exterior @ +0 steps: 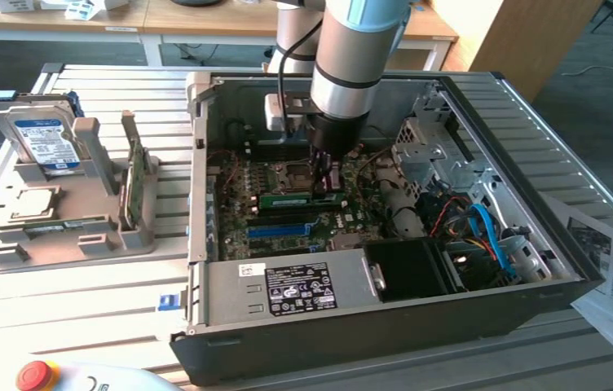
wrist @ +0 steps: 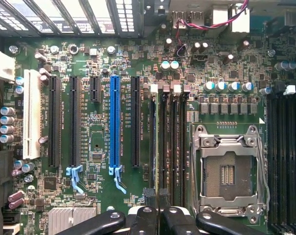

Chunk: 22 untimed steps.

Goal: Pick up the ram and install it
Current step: 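Insert the ram into the slot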

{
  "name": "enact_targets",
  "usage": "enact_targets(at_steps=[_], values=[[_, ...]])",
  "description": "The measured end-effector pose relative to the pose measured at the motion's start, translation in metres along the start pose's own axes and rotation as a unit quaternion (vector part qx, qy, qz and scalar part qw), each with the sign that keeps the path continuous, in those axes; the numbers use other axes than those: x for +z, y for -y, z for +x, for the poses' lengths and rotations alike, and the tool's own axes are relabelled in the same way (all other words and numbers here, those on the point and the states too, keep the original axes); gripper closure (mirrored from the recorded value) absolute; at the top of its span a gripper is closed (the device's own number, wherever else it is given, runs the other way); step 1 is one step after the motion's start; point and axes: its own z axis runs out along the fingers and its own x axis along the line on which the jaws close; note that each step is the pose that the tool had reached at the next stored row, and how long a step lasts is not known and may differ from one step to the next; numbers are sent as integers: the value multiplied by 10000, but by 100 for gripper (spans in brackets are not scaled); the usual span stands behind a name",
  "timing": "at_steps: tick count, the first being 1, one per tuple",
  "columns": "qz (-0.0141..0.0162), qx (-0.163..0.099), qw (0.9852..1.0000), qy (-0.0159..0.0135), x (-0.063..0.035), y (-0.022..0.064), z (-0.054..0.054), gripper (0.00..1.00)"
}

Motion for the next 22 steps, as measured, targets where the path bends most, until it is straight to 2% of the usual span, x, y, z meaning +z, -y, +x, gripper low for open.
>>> enact_targets(at_steps=[22], values=[[0, -12, 10000, 0, 5, 5, 8, 88]])
